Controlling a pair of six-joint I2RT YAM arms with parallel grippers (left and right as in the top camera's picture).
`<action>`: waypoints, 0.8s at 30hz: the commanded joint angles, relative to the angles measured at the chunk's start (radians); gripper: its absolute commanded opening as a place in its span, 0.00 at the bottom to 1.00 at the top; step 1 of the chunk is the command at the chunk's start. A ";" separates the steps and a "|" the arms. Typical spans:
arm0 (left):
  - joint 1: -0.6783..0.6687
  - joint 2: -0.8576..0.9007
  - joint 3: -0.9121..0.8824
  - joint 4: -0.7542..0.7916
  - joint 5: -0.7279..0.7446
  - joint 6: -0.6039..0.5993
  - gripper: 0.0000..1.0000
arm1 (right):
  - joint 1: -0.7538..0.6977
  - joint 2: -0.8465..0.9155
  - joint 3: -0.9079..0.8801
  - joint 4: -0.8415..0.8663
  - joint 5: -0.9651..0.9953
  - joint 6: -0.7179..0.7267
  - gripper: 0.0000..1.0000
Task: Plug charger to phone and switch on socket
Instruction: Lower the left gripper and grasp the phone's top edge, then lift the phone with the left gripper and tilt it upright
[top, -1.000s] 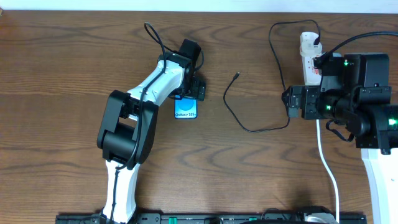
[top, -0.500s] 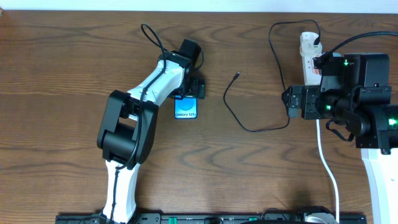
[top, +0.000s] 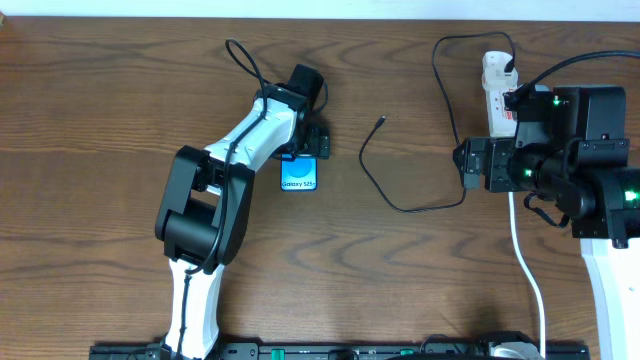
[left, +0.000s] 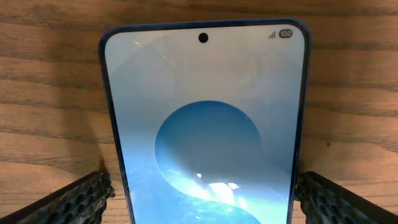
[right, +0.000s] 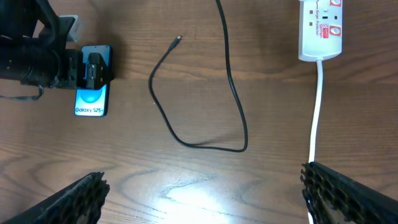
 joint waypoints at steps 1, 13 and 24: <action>0.000 0.041 -0.048 -0.001 0.014 -0.013 0.93 | -0.002 -0.002 0.000 -0.003 0.004 0.008 0.99; 0.001 0.040 -0.047 0.007 0.014 -0.013 0.62 | -0.001 -0.002 0.000 -0.003 0.004 0.008 0.99; 0.005 -0.016 -0.027 0.005 0.014 -0.013 0.62 | -0.001 -0.002 0.000 -0.003 0.004 0.008 0.99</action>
